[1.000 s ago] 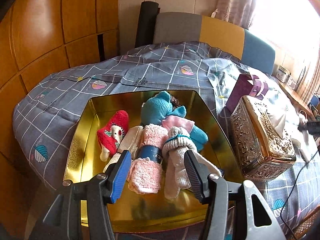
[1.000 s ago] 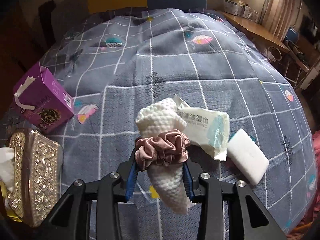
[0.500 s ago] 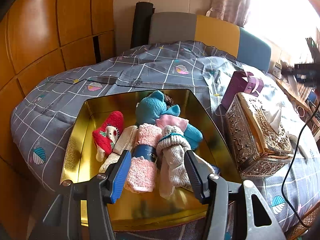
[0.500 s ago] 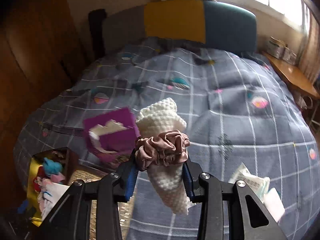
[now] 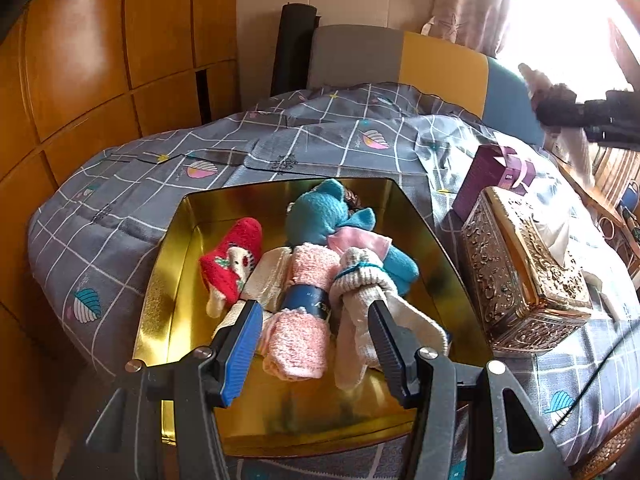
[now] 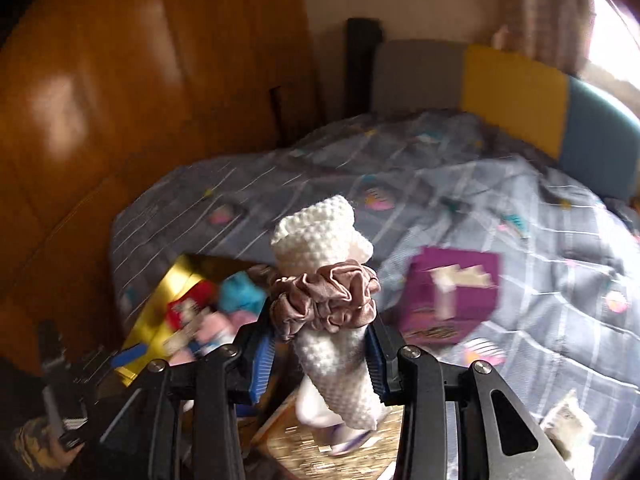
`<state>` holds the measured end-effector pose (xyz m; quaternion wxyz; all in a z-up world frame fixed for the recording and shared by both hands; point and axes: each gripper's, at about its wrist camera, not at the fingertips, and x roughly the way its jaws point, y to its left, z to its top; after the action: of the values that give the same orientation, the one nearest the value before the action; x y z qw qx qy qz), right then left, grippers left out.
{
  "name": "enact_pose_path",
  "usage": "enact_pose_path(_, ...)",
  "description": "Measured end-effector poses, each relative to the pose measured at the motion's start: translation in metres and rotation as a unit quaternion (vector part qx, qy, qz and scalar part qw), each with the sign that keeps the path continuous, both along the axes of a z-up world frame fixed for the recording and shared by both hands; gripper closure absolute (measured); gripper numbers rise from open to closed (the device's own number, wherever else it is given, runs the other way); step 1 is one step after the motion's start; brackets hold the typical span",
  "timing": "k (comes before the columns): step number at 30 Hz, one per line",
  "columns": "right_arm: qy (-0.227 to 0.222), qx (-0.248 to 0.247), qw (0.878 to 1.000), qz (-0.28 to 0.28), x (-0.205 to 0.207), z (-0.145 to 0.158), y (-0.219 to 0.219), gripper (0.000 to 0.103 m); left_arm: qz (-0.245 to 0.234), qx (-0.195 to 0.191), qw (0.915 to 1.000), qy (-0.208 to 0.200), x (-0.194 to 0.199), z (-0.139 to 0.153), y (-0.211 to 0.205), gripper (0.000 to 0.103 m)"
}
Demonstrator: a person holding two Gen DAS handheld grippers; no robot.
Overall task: Organize soft objects
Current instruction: 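Lower the white knitted cloth into the tray and open the right gripper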
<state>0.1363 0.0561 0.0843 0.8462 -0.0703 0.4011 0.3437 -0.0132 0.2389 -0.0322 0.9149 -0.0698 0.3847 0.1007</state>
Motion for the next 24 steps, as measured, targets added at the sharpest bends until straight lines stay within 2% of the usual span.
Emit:
enact_pose_path(15, 0.073, -0.038, 0.991, 0.102, -0.059, -0.092, 0.092, 0.063, 0.069, -0.001, 0.9975, -0.013, -0.015, 0.006, 0.044, 0.048)
enact_pose_path(21, 0.104, -0.034, 0.985, 0.134, -0.078, -0.124, 0.129, 0.063, 0.114, -0.003, 0.9931, -0.026, -0.022, 0.009, 0.070, 0.048)
enact_pose_path(24, 0.110, -0.054, 0.983, 0.137, -0.082, -0.146, 0.149, 0.060, 0.127, -0.006, 0.9915, -0.026, -0.026, 0.010, 0.079, 0.048)
